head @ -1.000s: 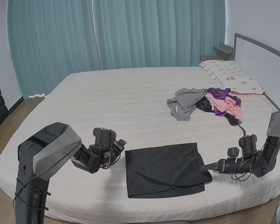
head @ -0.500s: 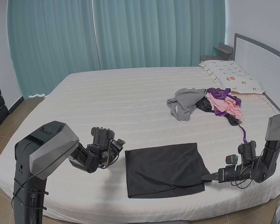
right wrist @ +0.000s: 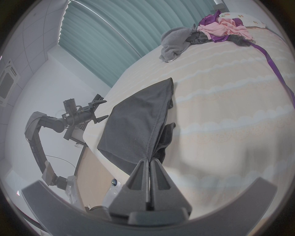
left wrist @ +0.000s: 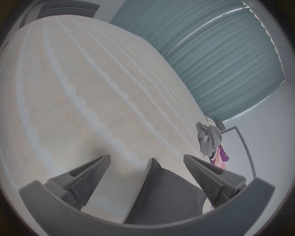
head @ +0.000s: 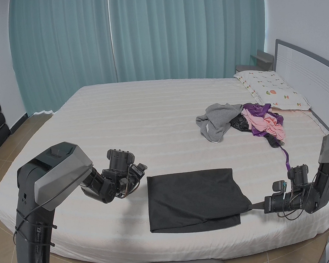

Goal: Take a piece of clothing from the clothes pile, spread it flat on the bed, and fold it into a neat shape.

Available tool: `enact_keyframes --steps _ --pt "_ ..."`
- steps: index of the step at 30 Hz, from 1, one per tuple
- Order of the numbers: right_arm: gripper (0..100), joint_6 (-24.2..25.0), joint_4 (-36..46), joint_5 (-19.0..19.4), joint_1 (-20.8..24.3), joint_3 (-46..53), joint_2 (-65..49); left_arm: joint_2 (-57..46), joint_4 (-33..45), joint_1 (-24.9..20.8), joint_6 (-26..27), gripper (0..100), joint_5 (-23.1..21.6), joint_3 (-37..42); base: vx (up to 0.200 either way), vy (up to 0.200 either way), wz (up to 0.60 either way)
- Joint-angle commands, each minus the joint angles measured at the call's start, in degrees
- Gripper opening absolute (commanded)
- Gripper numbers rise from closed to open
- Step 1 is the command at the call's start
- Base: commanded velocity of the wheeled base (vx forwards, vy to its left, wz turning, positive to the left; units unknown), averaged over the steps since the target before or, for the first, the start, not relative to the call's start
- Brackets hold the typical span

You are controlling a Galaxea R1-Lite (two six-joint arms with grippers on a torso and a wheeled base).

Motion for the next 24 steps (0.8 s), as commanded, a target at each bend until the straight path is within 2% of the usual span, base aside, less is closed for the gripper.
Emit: enact_keyframes --steps 1,20,24 --pt "0 0.13 0.05 1.65 -0.96 0.64 -2.21 -0.02 0.0 0.0 0.0 100 0.04 -0.01 0.0 0.0 0.0" --pt "0 -0.05 0.14 2.18 -1.93 2.4 -4.85 0.07 0.0 0.0 0.0 100 0.04 -0.01 0.0 0.0 0.0" --pt "0 -2.07 0.31 2.09 -2.02 2.66 -2.91 0.07 0.0 0.0 0.0 100 0.04 -0.1 0.0 0.0 0.0"
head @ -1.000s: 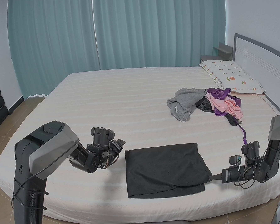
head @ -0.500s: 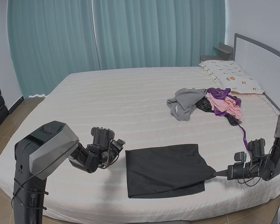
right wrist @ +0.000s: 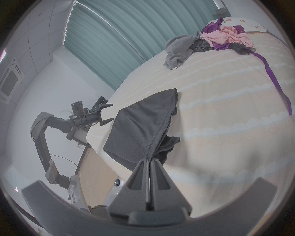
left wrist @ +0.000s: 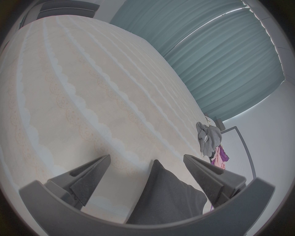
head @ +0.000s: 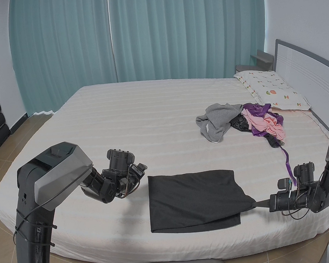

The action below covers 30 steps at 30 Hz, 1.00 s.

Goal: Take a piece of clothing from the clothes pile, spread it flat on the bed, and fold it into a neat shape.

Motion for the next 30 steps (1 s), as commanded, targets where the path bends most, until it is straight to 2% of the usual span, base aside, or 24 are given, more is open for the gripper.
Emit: enact_keyframes --steps 1,2,3,10,13,16,21,23,25,28,30 --pt "0 -1.64 0.02 -0.07 -0.09 0.12 2.44 0.07 -0.03 0.0 -0.03 100 0.04 0.01 0.0 0.0 0.0" --pt "0 -2.08 0.02 -0.15 -0.18 0.04 2.88 0.07 -0.03 0.0 -0.03 100 0.04 0.01 0.0 0.0 0.0" --pt "100 -2.78 0.19 -0.15 -0.44 -0.23 3.67 0.07 -0.03 0.0 -0.03 100 0.04 0.01 0.0 0.0 0.0" --pt "100 -2.96 0.55 -0.15 -0.71 -0.49 3.76 0.07 -0.12 0.0 -0.03 100 0.04 0.01 0.0 0.0 0.0" --pt "100 -1.81 0.55 0.02 -1.23 -4.89 3.14 0.15 -0.12 0.0 -0.03 100 0.04 0.01 0.0 0.0 0.0" --pt "100 1.79 0.81 -1.03 -0.71 -9.02 4.81 0.15 -0.12 0.0 -0.03 100 0.04 0.01 0.0 0.0 0.0" --pt "100 13.3 0.63 -7.27 3.86 -19.83 10.61 0.07 -0.2 0.0 -0.03 100 0.04 0.01 0.0 0.0 0.0" --pt "100 16.47 0.72 -8.5 5.09 -22.73 11.93 0.07 -0.2 0.0 -0.03 100 0.04 0.01 0.0 0.0 0.0" --pt "100 22.09 1.25 -9.82 6.68 -28.7 14.31 0.07 -0.2 0.0 -0.03 100 0.04 0.01 0.0 0.0 0.0" --pt "100 25.61 4.94 -11.58 8.61 -34.33 16.59 0.15 -0.29 0.0 -0.03 100 0.04 0.01 0.0 0.0 0.0" --pt "100 25.96 7.75 -12.55 9.31 -37.14 17.47 0.15 -0.29 0.0 -0.03 100 0.04 0.01 0.0 0.0 0.0"
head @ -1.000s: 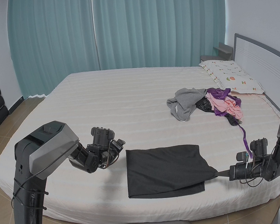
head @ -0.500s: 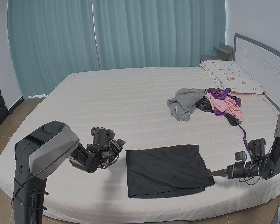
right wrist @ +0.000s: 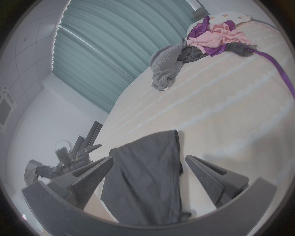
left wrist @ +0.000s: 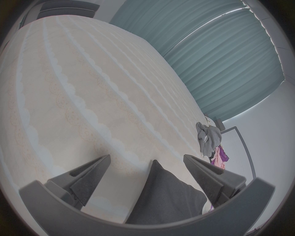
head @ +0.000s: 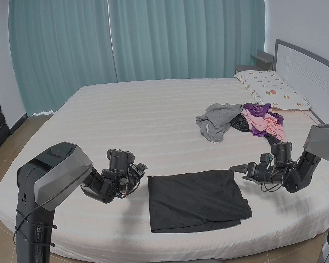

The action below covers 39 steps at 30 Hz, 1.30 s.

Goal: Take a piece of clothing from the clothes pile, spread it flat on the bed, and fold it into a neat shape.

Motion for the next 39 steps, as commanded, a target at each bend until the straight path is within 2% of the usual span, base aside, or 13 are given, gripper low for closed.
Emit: enact_keyframes --steps 1,5,7,29,30,36,39 --pt "100 4.25 5.82 -3.41 4.3 -10.87 7.04 0.15 -0.1 -0.11 -0.03 100 0.02 -0.01 0.0 0.0 0.0" --pt "100 4.34 7.23 -4.12 4.56 -13.07 7.83 0.15 -0.18 -0.11 -0.03 100 0.02 -0.01 0.0 0.0 0.0" --pt "100 4.25 10.04 -6.31 4.56 -16.41 8.97 0.15 -0.18 -0.11 0.06 100 0.1 -0.01 0.0 0.0 0.0" --pt "100 4.25 10.39 -9.04 3.69 -20.1 11.08 0.24 -0.27 -0.2 0.24 100 0.1 -0.01 0.0 0.0 0.0" --pt "0 4.25 10.57 -9.04 3.69 -20.28 11.08 0.24 -0.27 -0.2 0.24 100 0.1 -0.01 0.0 0.0 0.0" --pt "0 4.25 10.65 -9.22 3.6 -20.98 11.25 0.24 -0.27 -0.2 0.24 100 0.1 -0.01 0.0 0.0 0.0" --pt "0 4.34 10.65 -10.71 2.81 -21.86 11.17 0.24 -0.18 -0.2 0.24 100 0.1 -0.01 0.0 0.0 0.0"
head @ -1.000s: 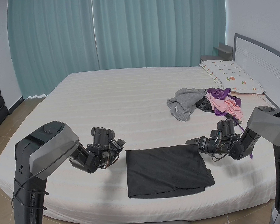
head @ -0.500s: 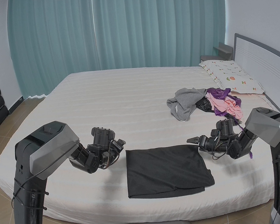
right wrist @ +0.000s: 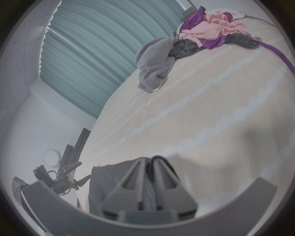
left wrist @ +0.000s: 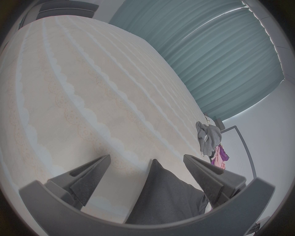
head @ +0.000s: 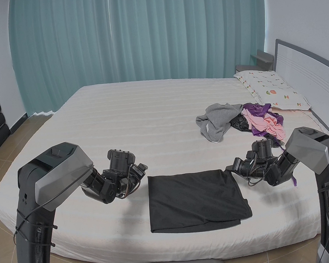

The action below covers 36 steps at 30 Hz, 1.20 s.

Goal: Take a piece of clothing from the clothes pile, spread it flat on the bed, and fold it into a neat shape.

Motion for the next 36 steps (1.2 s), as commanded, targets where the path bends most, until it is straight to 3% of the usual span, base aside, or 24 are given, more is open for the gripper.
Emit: enact_keyframes --steps 1,23,24,30,36 --pt "0 0.05 -0.05 -0.78 -0.82 -0.9 0.17 0.06 -0.03 0.02 -0.04 100 0.04 -0.01 0.0 0.0 0.0" --pt "0 0.05 0.04 -1.31 -2.31 -1.78 0.79 -0.03 0.06 -0.33 0.05 100 0.04 0.08 0.0 0.0 0.0" --pt "100 0.05 -0.05 -1.31 -2.4 -1.42 0.52 -0.12 0.06 -0.33 0.05 100 0.04 0.08 0.0 0.0 0.0" --pt "100 0.13 -0.66 -0.87 -3.19 3.5 -3.08 -1.08 -0.12 -1.12 0.22 100 -1.19 2.63 0.0 0.0 0.0" --pt "100 0.49 -4.53 0.1 -3.81 16.15 -10.64 -6.53 -0.29 -1.91 6.11 100 -12.53 11.5 0.0 0.0 0.0"
